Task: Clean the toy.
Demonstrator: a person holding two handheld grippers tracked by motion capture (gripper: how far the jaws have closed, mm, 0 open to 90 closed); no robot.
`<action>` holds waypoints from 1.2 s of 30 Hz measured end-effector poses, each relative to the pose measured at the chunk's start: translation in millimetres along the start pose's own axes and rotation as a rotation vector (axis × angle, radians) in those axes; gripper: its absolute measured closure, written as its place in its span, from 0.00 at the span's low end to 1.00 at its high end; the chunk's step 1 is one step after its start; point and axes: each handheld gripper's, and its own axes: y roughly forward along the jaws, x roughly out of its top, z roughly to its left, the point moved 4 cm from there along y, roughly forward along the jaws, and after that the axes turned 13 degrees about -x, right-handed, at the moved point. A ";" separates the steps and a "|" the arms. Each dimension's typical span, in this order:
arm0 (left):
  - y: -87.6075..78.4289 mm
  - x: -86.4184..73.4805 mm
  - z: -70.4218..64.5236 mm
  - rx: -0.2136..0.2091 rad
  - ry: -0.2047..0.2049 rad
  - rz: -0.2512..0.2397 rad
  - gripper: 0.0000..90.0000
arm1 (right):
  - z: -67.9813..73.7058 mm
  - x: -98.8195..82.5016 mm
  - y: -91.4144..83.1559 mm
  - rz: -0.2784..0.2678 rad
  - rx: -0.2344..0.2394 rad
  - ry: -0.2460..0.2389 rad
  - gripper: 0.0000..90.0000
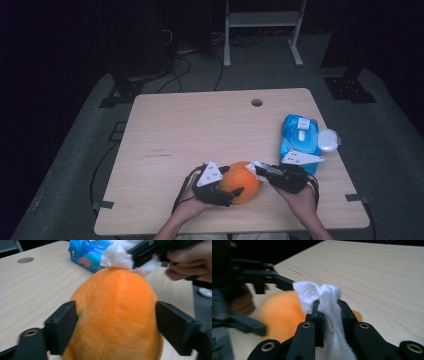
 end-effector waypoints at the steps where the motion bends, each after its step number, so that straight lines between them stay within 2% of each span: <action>1: 0.6 0.4 0.4 0.000 -0.013 -0.005 0.25 | 7.5 2.8 -2.0 -0.011 0.020 -0.012 0.86; 3: 1.3 0.4 0.1 0.003 -0.015 -0.004 0.26 | 23.8 7.3 -3.9 -0.025 0.063 -0.056 0.86; 6: -0.3 -0.2 -0.6 0.013 -0.008 0.001 0.28 | 29.3 8.1 -2.2 -0.022 0.044 -0.110 0.86; 10: 1.6 1.2 -1.4 0.019 -0.021 -0.026 0.28 | 2.5 1.9 -0.3 -0.006 -0.020 -0.046 0.86; 11: 3.1 1.7 -2.1 0.019 -0.019 -0.024 0.28 | -0.7 0.9 -0.8 -0.005 -0.016 -0.022 0.86; 13: 4.8 2.5 -3.1 0.023 -0.012 -0.014 0.28 | 4.8 1.9 -1.3 -0.006 -0.017 -0.030 0.86; 14: 5.3 2.3 -3.2 0.021 -0.010 -0.012 0.28 | 9.3 3.0 -1.1 -0.009 -0.001 -0.031 0.86; 16: 5.0 1.1 -2.7 0.015 -0.016 -0.015 0.28 | 25.2 5.8 -0.7 -0.030 0.101 -0.017 0.86; 17: 4.8 0.6 -2.8 0.016 -0.019 -0.014 0.28 | 30.7 6.5 0.5 -0.032 0.126 -0.026 0.86; 18: 4.4 0.1 -2.6 0.015 -0.021 -0.014 0.28 | 33.5 6.8 1.4 -0.028 0.118 -0.039 0.86; 19: 4.1 0.2 -2.6 0.009 -0.021 -0.017 0.28 | 33.9 7.5 2.2 -0.021 0.091 -0.069 0.86; 21: 0.9 2.8 -3.1 -0.033 -0.016 -0.030 0.24 | 26.5 7.7 2.4 -0.026 0.054 -0.087 0.86; 22: -2.6 4.7 -2.5 -0.075 -0.027 -0.056 0.23 | 21.0 6.7 2.5 -0.025 0.046 -0.073 0.86; 23: -5.3 5.7 -1.6 -0.098 -0.044 -0.076 0.22 | 14.1 4.7 2.4 -0.026 0.037 -0.046 0.86; 24: -6.3 5.8 -0.8 -0.098 -0.054 -0.081 0.21 | 9.4 3.0 2.4 -0.029 0.033 -0.032 0.86; 26: -4.2 2.4 1.1 -0.075 -0.038 -0.037 0.21 | 6.4 2.6 1.9 -0.030 0.035 -0.013 0.86; 28: 0.6 -1.6 1.6 -0.060 -0.039 -0.005 0.22 | 10.1 4.3 2.1 -0.031 0.032 -0.033 0.86; 30: 2.0 -2.2 0.0 -0.047 -0.026 0.008 0.25 | 21.4 6.7 1.6 -0.036 0.022 -0.072 0.85; 33: 2.1 -2.5 -2.2 -0.047 -0.010 0.010 0.27 | 34.2 8.4 -0.3 -0.054 0.060 -0.103 0.85; 36: -0.4 -1.3 -2.2 -0.059 -0.006 0.001 0.27 | 33.6 9.6 -0.1 -0.052 0.031 -0.139 0.85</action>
